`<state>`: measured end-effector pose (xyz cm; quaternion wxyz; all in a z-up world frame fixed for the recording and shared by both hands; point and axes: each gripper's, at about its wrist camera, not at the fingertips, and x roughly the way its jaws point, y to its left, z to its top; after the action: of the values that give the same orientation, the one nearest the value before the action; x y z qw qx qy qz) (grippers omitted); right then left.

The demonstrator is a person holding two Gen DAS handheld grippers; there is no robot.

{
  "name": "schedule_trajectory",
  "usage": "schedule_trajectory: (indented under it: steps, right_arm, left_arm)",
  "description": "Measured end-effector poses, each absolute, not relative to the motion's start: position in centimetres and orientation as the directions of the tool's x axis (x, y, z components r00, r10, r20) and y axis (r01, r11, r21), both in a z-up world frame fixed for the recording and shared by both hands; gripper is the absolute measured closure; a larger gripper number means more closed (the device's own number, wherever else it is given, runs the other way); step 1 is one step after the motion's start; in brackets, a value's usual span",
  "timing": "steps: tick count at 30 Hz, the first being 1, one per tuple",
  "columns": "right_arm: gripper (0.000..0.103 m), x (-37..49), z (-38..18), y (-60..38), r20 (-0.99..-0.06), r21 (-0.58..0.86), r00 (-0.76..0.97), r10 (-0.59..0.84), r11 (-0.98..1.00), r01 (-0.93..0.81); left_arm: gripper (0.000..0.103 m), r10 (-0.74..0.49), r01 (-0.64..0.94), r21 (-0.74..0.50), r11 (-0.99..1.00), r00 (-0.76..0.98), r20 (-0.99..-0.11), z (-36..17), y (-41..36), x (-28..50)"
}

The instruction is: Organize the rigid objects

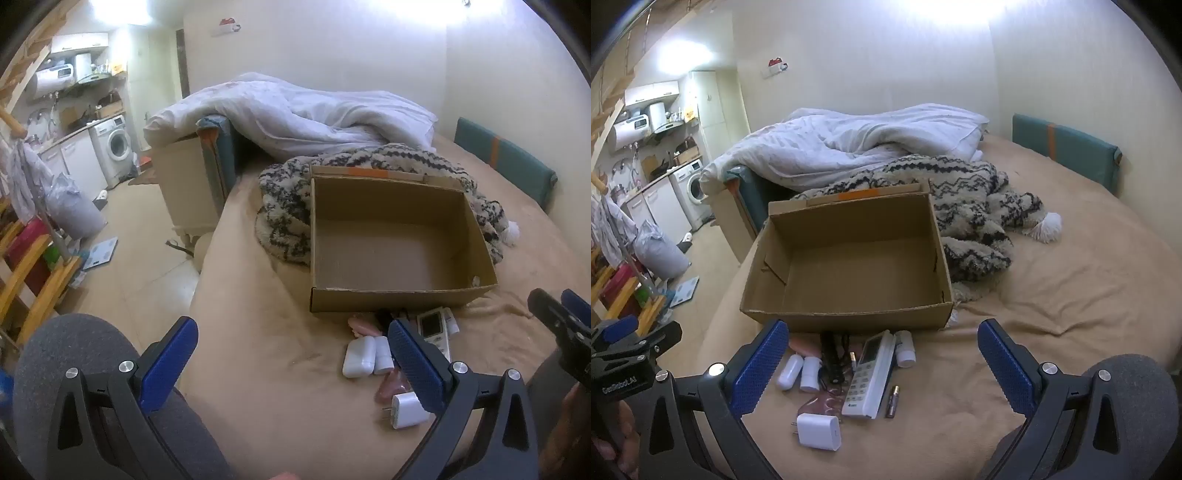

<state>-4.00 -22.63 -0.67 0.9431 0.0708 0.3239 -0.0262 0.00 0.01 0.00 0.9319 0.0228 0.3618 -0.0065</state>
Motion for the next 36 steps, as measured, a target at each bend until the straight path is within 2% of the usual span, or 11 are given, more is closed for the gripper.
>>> schedule_trajectory:
  steps: [36]
  right_arm:
    - [0.0,-3.91,-0.83,-22.58,-0.616,0.111,0.788,-0.007,0.989,0.096]
  left_arm:
    - [0.0,0.005,0.004,0.011,1.0,0.735,-0.678,-0.04,0.98,0.2]
